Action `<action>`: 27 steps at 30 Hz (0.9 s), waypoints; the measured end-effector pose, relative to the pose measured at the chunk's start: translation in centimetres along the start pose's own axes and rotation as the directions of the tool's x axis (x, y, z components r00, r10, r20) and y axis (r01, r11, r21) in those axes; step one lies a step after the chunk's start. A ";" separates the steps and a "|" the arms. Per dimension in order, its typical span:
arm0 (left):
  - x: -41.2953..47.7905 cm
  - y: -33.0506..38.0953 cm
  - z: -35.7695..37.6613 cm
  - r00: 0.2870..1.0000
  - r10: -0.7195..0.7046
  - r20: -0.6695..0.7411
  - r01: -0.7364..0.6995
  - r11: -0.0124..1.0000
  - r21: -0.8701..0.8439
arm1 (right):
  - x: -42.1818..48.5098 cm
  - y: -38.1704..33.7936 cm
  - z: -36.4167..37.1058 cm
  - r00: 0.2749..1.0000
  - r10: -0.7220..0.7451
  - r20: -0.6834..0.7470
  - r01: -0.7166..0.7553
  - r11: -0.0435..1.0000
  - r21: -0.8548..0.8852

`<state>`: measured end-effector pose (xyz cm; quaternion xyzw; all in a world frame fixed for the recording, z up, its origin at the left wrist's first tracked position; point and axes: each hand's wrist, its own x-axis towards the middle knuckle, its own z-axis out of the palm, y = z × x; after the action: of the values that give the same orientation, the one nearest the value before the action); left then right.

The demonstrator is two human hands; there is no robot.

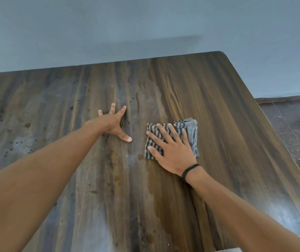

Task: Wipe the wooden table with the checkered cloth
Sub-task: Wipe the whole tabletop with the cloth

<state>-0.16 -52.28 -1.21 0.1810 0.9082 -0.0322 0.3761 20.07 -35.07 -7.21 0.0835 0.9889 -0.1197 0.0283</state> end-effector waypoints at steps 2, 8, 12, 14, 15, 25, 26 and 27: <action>0.5 0.1 -0.5 1.000 -0.005 -0.001 0.005 1.000 -0.003 | 1.0 1.9 -0.8 0.999 0.010 0.036 -0.011 1.000 0.029; 1.4 0.4 -1.3 1.000 0.005 0.027 -0.006 1.000 0.028 | 4.4 2.0 -0.9 0.999 -0.013 0.044 0.013 1.000 -0.002; 2.0 0.0 -2.0 0.999 -0.004 0.041 0.003 1.000 0.021 | 7.8 4.1 -2.8 0.982 0.186 0.039 -0.189 0.979 0.075; 2.3 0.2 -2.2 0.999 0.004 0.053 -0.005 1.000 0.027 | 8.7 1.9 -2.3 0.978 0.204 0.037 -0.206 0.977 0.050; 2.5 0.3 -2.4 0.998 0.008 0.058 -0.010 0.999 0.031 | 8.4 1.3 -1.6 0.992 0.122 0.034 -0.123 0.992 0.016; 4.4 -0.3 -4.6 0.999 0.044 0.025 -0.045 0.999 0.026 | 10.7 0.7 -1.4 0.998 0.053 0.044 -0.054 0.998 0.026; 4.6 -0.4 -4.7 0.999 0.048 0.021 -0.048 0.999 0.026 | 10.7 1.8 -2.0 0.997 0.022 0.069 -0.024 0.999 0.032; 4.9 -0.6 -4.9 0.999 0.051 0.016 -0.052 0.998 0.025 | 11.5 2.7 -2.6 0.996 0.051 0.071 -0.054 0.998 0.041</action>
<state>-6.83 -50.39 -1.18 0.2088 0.8998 -0.0352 0.3813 9.08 -30.01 -6.21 0.1058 0.9820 -0.1427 0.0640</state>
